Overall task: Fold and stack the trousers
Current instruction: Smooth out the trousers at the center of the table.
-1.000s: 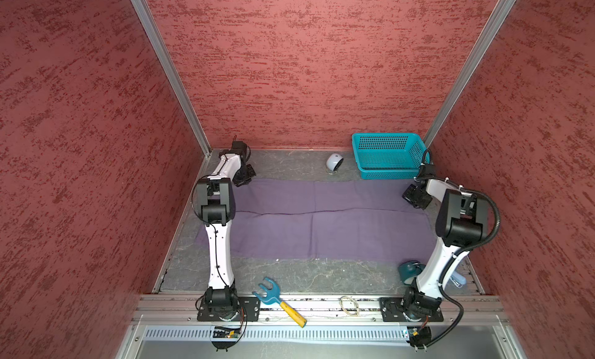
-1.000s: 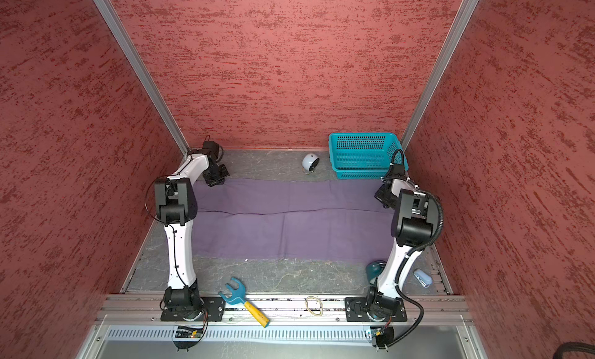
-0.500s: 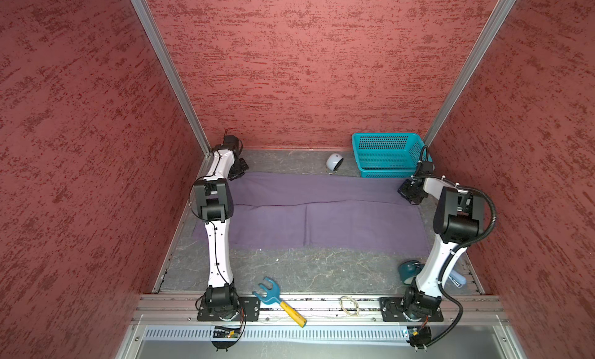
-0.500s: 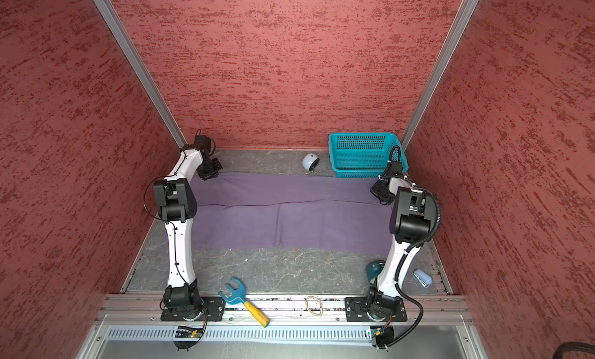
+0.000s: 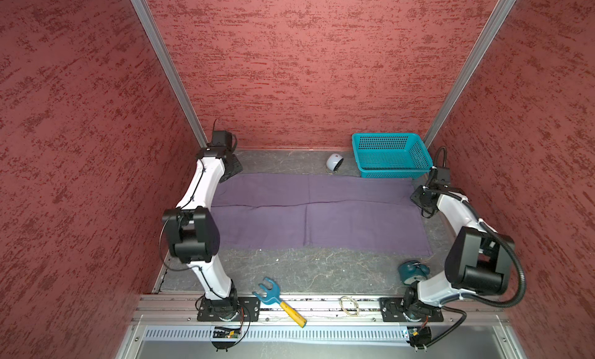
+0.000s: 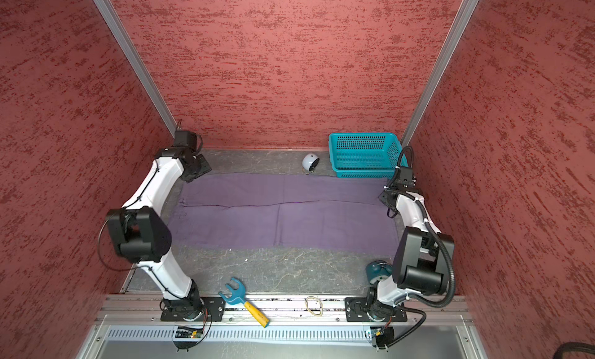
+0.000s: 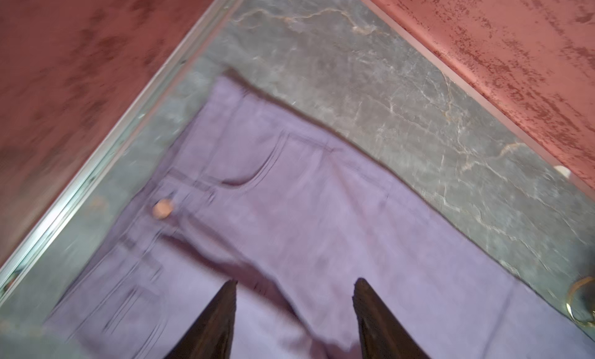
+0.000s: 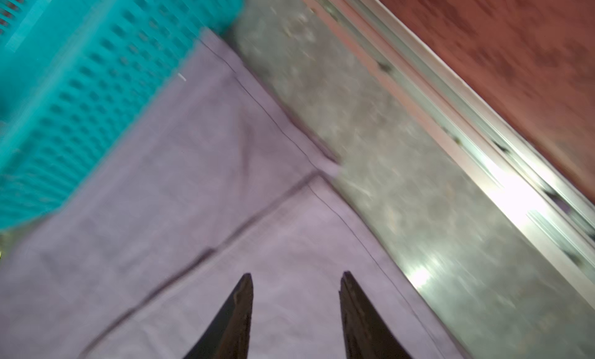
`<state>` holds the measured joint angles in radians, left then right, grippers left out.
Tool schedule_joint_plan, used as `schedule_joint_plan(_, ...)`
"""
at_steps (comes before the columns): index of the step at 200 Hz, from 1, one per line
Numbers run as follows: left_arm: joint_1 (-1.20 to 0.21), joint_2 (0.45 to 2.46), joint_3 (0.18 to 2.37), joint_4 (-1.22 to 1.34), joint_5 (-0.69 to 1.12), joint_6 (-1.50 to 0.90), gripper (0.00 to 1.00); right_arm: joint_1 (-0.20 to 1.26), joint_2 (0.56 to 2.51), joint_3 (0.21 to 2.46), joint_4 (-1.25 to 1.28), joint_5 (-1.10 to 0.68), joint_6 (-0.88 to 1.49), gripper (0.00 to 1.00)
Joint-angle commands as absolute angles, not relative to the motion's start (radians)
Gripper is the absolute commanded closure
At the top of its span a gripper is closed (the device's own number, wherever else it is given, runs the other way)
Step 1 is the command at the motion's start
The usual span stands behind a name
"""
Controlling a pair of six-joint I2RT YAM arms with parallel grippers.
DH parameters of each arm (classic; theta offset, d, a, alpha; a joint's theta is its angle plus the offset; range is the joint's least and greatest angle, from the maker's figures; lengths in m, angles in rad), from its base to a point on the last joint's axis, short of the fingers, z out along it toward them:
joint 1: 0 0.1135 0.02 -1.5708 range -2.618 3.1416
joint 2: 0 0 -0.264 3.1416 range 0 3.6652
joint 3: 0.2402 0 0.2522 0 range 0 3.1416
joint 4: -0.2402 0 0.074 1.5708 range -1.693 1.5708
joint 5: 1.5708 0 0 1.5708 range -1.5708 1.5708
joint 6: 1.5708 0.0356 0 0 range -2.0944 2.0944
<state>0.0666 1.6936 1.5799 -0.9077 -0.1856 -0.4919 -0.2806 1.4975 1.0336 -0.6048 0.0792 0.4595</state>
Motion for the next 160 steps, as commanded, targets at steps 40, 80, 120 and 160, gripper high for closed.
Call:
schedule_joint_plan(40, 0.119, 1.377, 1.082, -0.73, -0.134, -0.61, 0.32, -0.399, 1.357, 0.806, -0.681, 0.203, 0.49, 0.32)
schedule_joint_plan(80, 0.114, 1.34, 0.943, -0.68, -0.057, -0.635, 0.32, -0.461, 1.321, 0.758, -0.656, 0.157, 0.533, 0.26)
schedule_joint_plan(120, 0.116, 1.318, 0.917, -0.728, -0.018, -0.635, 0.33, -0.471, 1.336, 0.72, -0.627, 0.087, 0.552, 0.38)
schedule_joint_plan(160, 0.148, 1.258, 0.884, -0.788, -0.044, -0.636, 0.28, -0.471, 1.364, 0.701, -0.636, 0.025, 0.549, 0.47)
